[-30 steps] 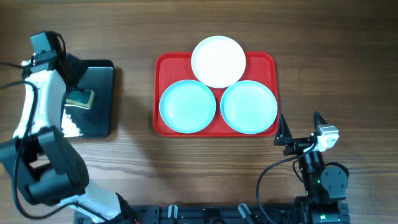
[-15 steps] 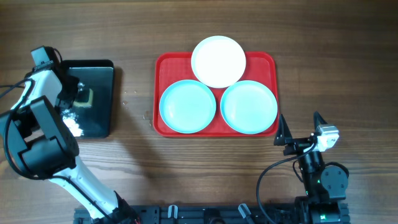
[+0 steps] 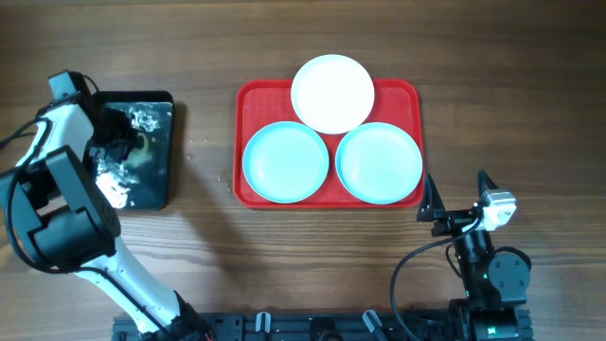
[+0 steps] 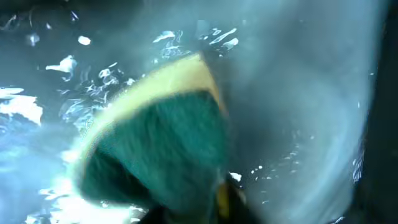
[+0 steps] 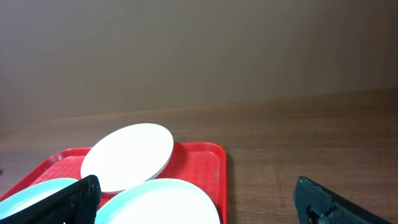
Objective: Clean dirty plates on tray and stack at the side
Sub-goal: 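Reach the left gripper into the black tray and grasp the sponge, then dip and rub the sponge in the water with the left gripper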
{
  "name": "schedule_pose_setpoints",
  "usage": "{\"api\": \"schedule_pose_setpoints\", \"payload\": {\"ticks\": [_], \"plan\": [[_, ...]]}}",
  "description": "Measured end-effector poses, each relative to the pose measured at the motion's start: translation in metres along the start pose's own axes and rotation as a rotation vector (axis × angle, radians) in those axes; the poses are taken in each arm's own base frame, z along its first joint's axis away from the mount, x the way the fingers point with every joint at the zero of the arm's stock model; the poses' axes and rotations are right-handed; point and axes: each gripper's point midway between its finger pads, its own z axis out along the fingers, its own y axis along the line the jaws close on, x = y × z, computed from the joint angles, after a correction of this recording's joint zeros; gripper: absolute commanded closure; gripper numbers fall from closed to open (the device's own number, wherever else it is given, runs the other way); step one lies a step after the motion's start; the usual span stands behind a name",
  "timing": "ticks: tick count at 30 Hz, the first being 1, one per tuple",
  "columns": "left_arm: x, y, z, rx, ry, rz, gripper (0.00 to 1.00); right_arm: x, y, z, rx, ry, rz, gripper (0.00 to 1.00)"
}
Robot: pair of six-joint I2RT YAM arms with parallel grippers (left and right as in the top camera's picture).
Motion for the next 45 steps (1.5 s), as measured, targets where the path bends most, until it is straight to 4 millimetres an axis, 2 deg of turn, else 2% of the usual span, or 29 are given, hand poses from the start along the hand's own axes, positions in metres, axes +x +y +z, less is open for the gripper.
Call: {"api": "schedule_pose_setpoints", "payload": {"ticks": [2,4,6,9,10,11,12,13,14,15,17,23,24,25,26,27,28,29,30,31,32,33,34,37,38,40,43,44,45], "plan": [[-0.021,0.004,-0.008,-0.054,-0.122,0.004,0.00,0.000,0.000,0.000,0.000,0.000,0.000,0.00],[-0.026,0.015,-0.010,-0.109,-0.154,0.005,0.17,0.000,0.000,0.000,0.000,0.000,0.000,0.02],[-0.016,0.018,-0.009,-0.109,-0.096,0.007,0.28,0.000,0.000,0.000,0.000,0.000,0.000,0.00],[0.016,0.004,-0.009,-0.008,0.081,-0.003,0.23,0.000,0.000,0.000,0.000,0.000,0.000,0.00],[0.028,-0.004,-0.009,0.034,0.139,0.001,0.26,0.000,0.000,0.000,0.000,0.000,0.000,0.00],[0.034,-0.009,-0.009,0.052,0.164,0.003,0.46,0.000,0.000,0.000,0.000,0.000,0.000,0.00],[0.039,-0.012,-0.009,0.065,0.184,0.006,0.74,0.000,0.000,0.000,0.000,0.000,0.000,0.00],[0.045,-0.014,-0.006,0.073,0.205,0.006,0.80,0.000,0.000,0.000,0.000,0.000,0.000,0.00],[0.047,-0.013,-0.005,0.071,0.212,0.003,0.64,0.000,0.000,0.000,0.000,0.000,0.000,0.00],[0.048,-0.010,-0.001,0.060,0.216,0.001,0.19,0.000,0.000,0.000,0.000,0.000,0.000,0.00],[0.043,-0.013,-0.003,0.063,0.189,0.009,0.00,0.000,0.000,0.000,0.000,0.000,0.000,0.00],[0.015,-0.010,-0.008,0.007,0.025,0.023,0.00,0.000,0.000,0.000,0.000,0.000,0.000,0.00],[0.011,-0.012,-0.008,0.009,0.004,0.016,0.16,0.000,0.000,0.000,0.000,0.000,0.000,0.00],[0.008,-0.012,-0.008,0.009,-0.008,-0.012,0.26,0.000,0.000,0.000,0.000,0.000,0.000,0.00],[0.006,-0.012,-0.007,0.006,-0.021,-0.037,0.30,0.000,0.000,0.000,0.000,0.000,0.000,0.00],[0.006,-0.009,-0.006,-0.005,-0.023,-0.070,0.40,0.000,0.000,0.000,0.000,0.000,0.000,0.00],[0.005,-0.007,-0.006,-0.012,-0.028,-0.088,0.66,0.000,0.000,0.000,0.000,0.000,0.000,0.00],[0.006,-0.009,-0.005,-0.010,-0.029,-0.096,0.81,0.000,0.000,0.000,0.000,0.000,0.000,0.00],[0.010,-0.011,-0.002,-0.014,-0.027,-0.091,0.89,0.000,0.000,0.000,0.000,0.000,0.000,0.00],[0.014,-0.012,0.000,-0.016,-0.024,-0.089,0.91,0.000,0.000,0.000,0.000,0.000,0.000,0.00],[0.014,-0.011,0.001,-0.023,-0.028,-0.091,0.83,0.000,0.000,0.000,0.000,0.000,0.000,0.00],[0.014,-0.009,0.001,-0.035,-0.031,-0.091,0.12,0.000,0.000,0.000,0.000,0.000,0.000,0.00],[0.013,-0.003,0.001,-0.058,-0.035,-0.098,0.00,0.000,0.000,0.000,0.000,0.000,0.000,0.00],[0.000,0.010,-0.008,-0.078,-0.041,-0.142,0.00,0.000,0.000,0.000,0.000,0.000,0.000,0.00],[-0.004,0.016,-0.010,-0.076,-0.027,-0.168,0.05,0.000,0.000,0.000,0.000,0.000,0.000,0.00],[-0.004,0.017,-0.011,-0.062,0.000,-0.181,0.18,0.000,0.000,0.000,0.000,0.000,0.000,0.00],[0.008,0.002,-0.007,-0.013,0.031,-0.153,0.51,0.000,0.000,0.000,0.000,0.000,0.000,0.00],[0.015,-0.006,-0.005,0.002,0.043,-0.136,0.49,0.000,0.000,0.000,0.000,0.000,0.000,0.00],[0.020,-0.009,-0.003,0.004,0.050,-0.132,0.32,0.000,0.000,0.000,0.000,0.000,0.000,0.00]]}}
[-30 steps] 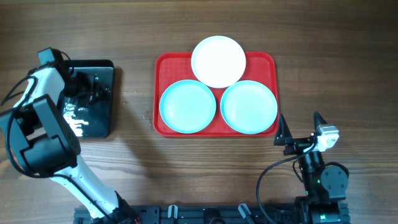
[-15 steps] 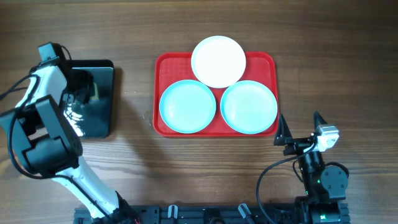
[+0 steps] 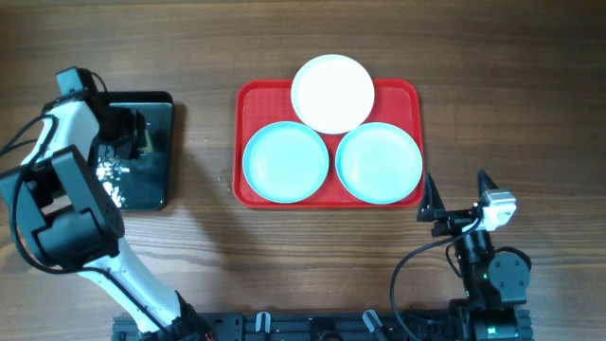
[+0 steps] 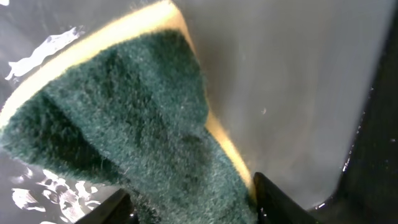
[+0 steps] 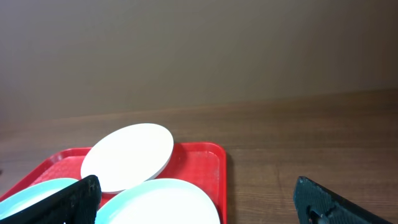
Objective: Clean dirty plates on tray and stack at the side
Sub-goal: 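Dip and rub the sponge in the water with the left gripper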
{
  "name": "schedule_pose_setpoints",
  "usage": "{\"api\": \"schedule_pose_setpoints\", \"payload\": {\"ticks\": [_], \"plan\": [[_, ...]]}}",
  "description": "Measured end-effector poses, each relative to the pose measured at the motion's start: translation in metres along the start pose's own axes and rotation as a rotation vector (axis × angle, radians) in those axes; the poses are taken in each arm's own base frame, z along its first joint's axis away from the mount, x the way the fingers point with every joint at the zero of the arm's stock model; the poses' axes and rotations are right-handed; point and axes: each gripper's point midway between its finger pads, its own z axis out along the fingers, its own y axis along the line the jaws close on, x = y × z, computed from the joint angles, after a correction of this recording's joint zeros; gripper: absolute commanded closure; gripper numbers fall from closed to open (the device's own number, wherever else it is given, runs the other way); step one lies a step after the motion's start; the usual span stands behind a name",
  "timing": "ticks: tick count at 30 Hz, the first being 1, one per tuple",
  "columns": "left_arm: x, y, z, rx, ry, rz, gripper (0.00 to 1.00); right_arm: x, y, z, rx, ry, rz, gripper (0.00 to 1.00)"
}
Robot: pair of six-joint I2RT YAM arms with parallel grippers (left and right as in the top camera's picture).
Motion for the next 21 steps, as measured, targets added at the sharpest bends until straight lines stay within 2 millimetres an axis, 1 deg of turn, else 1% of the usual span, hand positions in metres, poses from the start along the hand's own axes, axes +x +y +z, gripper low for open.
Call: {"api": "schedule_pose_setpoints", "payload": {"ticks": [1,2,3,4,5,9,10,11,13,16,19,20,21], "plan": [[0.004,-0.002,0.001,0.002,0.006,-0.002,0.29,0.000,0.000,0.000,0.000,0.000,0.000,0.01],[0.009,-0.007,0.000,0.015,0.020,-0.003,0.18,0.000,0.000,0.000,0.000,0.000,0.000,0.00],[0.014,-0.010,0.001,0.021,0.031,0.001,0.32,0.000,0.000,0.000,0.000,0.000,0.000,0.00],[0.016,-0.012,0.000,0.030,0.041,0.000,0.81,0.000,0.000,0.000,0.000,0.000,0.000,0.00],[0.017,-0.011,0.000,0.025,0.045,-0.007,0.96,0.000,0.000,0.000,0.000,0.000,0.000,0.00],[0.017,-0.001,0.006,-0.015,0.038,-0.016,0.96,0.000,0.000,0.000,0.000,0.000,0.000,0.00],[0.016,0.002,0.006,-0.029,0.028,-0.017,0.90,0.000,0.000,0.000,0.000,0.000,0.000,0.00],[0.010,0.011,0.004,-0.063,0.006,-0.028,0.00,0.000,0.000,0.000,0.000,0.000,0.000,0.01],[-0.006,0.027,-0.002,-0.109,-0.029,-0.063,0.00,0.000,0.000,0.000,0.000,0.000,0.000,0.00],[-0.030,0.043,-0.010,-0.137,-0.077,-0.118,0.00,0.000,0.000,0.000,0.000,0.000,0.000,0.00],[-0.032,0.045,-0.011,-0.144,-0.088,-0.119,0.00,0.000,0.000,0.000,0.000,0.000,0.000,0.00],[-0.033,0.045,-0.011,-0.143,-0.091,-0.119,0.04,0.000,0.000,0.000,0.000,0.000,0.000,0.00],[-0.034,0.044,-0.011,-0.140,-0.097,-0.121,0.23,0.000,0.000,0.000,0.000,0.000,0.000,0.00]]}}
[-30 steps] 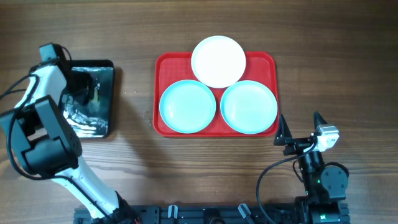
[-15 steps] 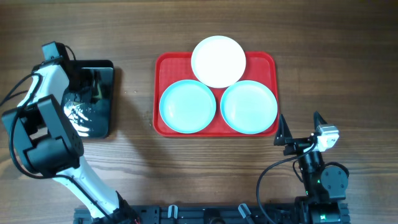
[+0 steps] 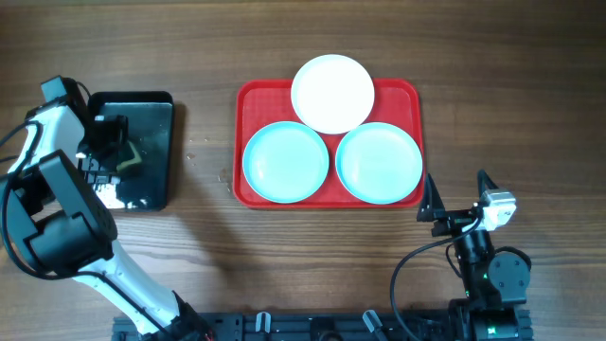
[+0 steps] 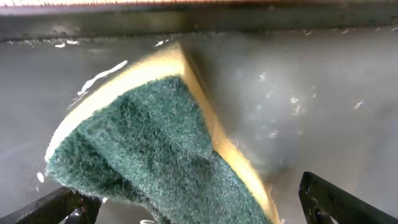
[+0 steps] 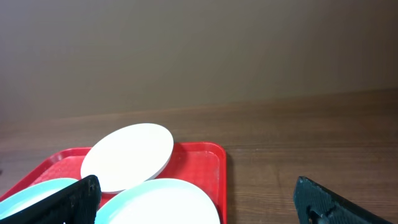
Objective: Clean dirty plates on tray and stack at the side
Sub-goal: 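Dip and rub the sponge in the water with the left gripper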
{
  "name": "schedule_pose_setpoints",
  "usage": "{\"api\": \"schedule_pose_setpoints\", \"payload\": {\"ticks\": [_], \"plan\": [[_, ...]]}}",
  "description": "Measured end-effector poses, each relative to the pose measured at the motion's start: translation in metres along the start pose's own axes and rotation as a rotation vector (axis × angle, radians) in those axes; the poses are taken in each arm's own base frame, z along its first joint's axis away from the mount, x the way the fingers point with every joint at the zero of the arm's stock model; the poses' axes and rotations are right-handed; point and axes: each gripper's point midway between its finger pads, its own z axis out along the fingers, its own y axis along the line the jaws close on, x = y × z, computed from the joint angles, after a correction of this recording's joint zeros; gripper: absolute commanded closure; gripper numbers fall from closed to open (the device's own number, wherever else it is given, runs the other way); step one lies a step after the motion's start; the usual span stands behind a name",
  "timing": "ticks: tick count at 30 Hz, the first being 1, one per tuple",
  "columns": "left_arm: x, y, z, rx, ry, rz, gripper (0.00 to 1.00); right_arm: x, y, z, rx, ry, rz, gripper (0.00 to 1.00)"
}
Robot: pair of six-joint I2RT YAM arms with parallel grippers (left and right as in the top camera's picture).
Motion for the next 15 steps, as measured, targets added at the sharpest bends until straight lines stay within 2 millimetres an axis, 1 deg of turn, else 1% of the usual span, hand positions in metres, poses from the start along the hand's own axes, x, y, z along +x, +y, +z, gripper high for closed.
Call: {"api": "schedule_pose_setpoints", "payload": {"ticks": [1,2,3,5,6,7,8,10,11,12,13,14,15], "plan": [[-0.006,-0.004,0.000,0.012,-0.031,-0.002,0.46,0.000,0.000,0.000,0.000,0.000,0.000,0.00],[-0.016,-0.009,0.000,0.031,-0.075,-0.002,0.73,0.000,0.000,0.000,0.000,0.000,0.000,0.00],[-0.021,-0.010,0.001,0.037,-0.095,-0.004,0.96,0.000,0.000,0.000,0.000,0.000,0.000,0.00],[-0.026,-0.010,0.003,0.035,-0.116,-0.013,0.96,0.000,0.000,0.000,0.000,0.000,0.000,0.00],[-0.026,-0.010,0.004,0.036,-0.120,-0.010,0.87,0.000,0.000,0.000,0.000,0.000,0.000,0.00],[-0.027,-0.010,0.004,0.036,-0.121,-0.009,0.26,0.000,0.000,0.000,0.000,0.000,0.000,0.00],[-0.027,-0.011,0.004,0.039,-0.122,-0.008,0.00,0.000,0.000,0.000,0.000,0.000,0.000,0.01],[-0.028,-0.014,0.002,0.053,-0.124,-0.006,0.00,0.000,0.000,0.000,0.000,0.000,0.000,0.00],[-0.028,-0.018,0.000,0.066,-0.120,0.002,0.12,0.000,0.000,0.000,0.000,0.000,0.000,0.00],[-0.026,-0.021,-0.001,0.079,-0.108,0.022,0.17,0.000,0.000,0.000,0.000,0.000,0.000,0.00],[-0.022,-0.021,-0.001,0.084,-0.090,0.042,0.18,0.000,0.000,0.000,0.000,0.000,0.000,0.00],[-0.016,-0.022,-0.001,0.093,-0.050,0.058,0.23,0.000,0.000,0.000,0.000,0.000,0.000,0.00],[-0.010,-0.023,-0.001,0.102,-0.022,0.068,0.56,0.000,0.000,0.000,0.000,0.000,0.000,0.00]]}}
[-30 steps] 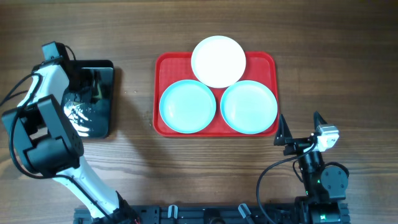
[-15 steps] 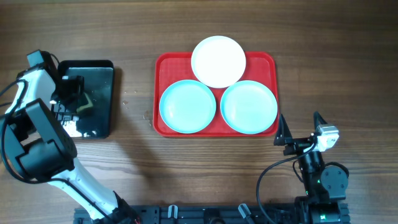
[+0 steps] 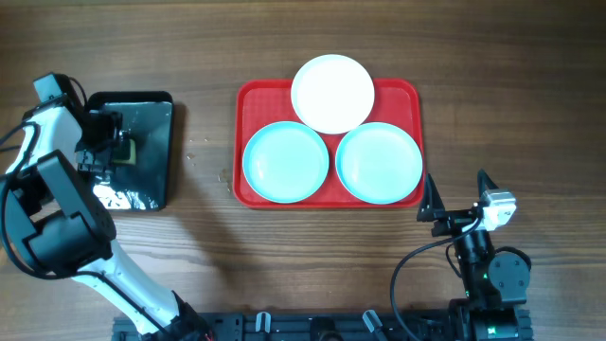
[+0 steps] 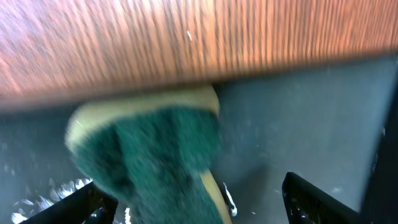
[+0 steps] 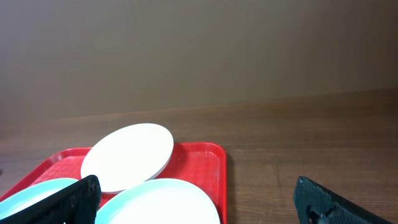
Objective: Clean dirty plates on tray and stack at the side
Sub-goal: 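Dip and rub the sponge in the water with the left gripper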
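A green-and-yellow sponge point(image 4: 149, 149) stands upright between the fingers of my left gripper point(image 4: 196, 208), which is shut on it with the jaws wide. From above, the left gripper point(image 3: 110, 142) and sponge point(image 3: 124, 150) hang over the far part of the black water tray point(image 3: 156, 180). A red tray point(image 3: 256, 99) carries a white plate point(image 3: 331, 93) and two light-blue plates point(image 3: 285, 161) point(image 3: 379, 163). My right gripper point(image 3: 454, 191) rests open just off the red tray's near right corner. The right wrist view shows the white plate point(image 5: 127, 155) and one blue plate point(image 5: 161, 202).
Foamy water point(image 3: 115, 197) lies in the near part of the black tray. Bare wooden table point(image 3: 208, 246) runs between the two trays and right of the red tray point(image 5: 208, 162). The left arm's links point(image 3: 57, 218) stand along the table's left edge.
My left gripper and the sponge have shifted a little toward the far left of the black tray. The wrist view now shows table wood beyond the rim. The right arm has not moved.
The sponge was first down in splashing, foamy water in the black tray. Then my left jaws stood close together, squeezing it. After that they stood wider with the sponge upright between them, and now it sits nearer the tray's far rim. The plates have not moved.
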{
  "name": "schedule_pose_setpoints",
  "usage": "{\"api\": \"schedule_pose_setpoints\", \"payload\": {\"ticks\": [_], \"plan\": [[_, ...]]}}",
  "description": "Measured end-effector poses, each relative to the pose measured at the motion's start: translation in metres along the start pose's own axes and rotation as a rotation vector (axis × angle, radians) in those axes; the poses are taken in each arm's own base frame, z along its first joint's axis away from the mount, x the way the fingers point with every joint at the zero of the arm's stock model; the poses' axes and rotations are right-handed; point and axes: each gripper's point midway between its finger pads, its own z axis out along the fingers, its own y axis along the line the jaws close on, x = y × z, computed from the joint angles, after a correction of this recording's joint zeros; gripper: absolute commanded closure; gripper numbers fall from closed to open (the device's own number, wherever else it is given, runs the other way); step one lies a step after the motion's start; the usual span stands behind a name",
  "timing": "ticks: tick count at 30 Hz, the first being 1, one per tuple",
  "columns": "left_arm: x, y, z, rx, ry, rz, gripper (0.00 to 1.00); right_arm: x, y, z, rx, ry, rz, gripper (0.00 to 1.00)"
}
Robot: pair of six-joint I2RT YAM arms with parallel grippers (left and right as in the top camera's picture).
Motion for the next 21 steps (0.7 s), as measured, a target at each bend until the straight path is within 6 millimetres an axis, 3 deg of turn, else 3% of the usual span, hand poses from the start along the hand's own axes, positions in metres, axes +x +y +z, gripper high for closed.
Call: {"api": "schedule_pose_setpoints", "payload": {"ticks": [2,3,4,5,9,10,11,12,14,15,16,17,21], "plan": [[0.014,-0.003,0.000,0.012,0.056,0.017,0.96,0.000,0.000,0.000,0.000,0.000,0.000,0.00],[0.022,-0.001,0.002,0.006,0.082,0.023,0.96,0.000,0.000,0.000,0.000,0.000,0.000,0.00],[0.027,-0.002,0.003,0.006,0.094,0.031,0.85,0.000,0.000,0.000,0.000,0.000,0.000,0.00],[0.033,-0.005,0.005,0.011,0.112,0.044,0.00,0.000,0.000,0.000,0.000,0.000,0.000,0.00],[0.041,-0.020,-0.002,0.070,0.144,0.057,0.00,0.000,0.000,0.000,0.000,0.000,0.000,0.00],[0.042,-0.021,-0.003,0.070,0.145,0.058,0.34,0.000,0.000,0.000,0.000,0.000,0.000,0.00],[0.042,-0.020,-0.003,0.068,0.147,0.058,0.76,0.000,0.000,0.000,0.000,0.000,0.000,0.00],[0.043,-0.019,-0.002,0.062,0.149,0.055,0.96,0.000,0.000,0.000,0.000,0.000,0.000,0.00],[0.047,-0.009,0.003,0.033,0.168,0.049,0.96,0.000,0.000,0.000,0.000,0.000,0.000,0.00],[0.047,-0.008,0.005,0.028,0.171,0.049,0.83,0.000,0.000,0.000,0.000,0.000,0.000,0.00],[0.047,-0.008,0.005,0.027,0.171,0.049,0.23,0.000,0.000,0.000,0.000,0.000,0.000,0.00],[0.048,-0.008,0.005,0.031,0.176,0.049,0.00,0.000,0.000,0.000,0.000,0.000,0.000,0.00],[0.045,-0.019,-0.003,0.072,0.170,0.052,0.00,0.000,0.000,0.000,0.000,0.000,0.000,0.00]]}}
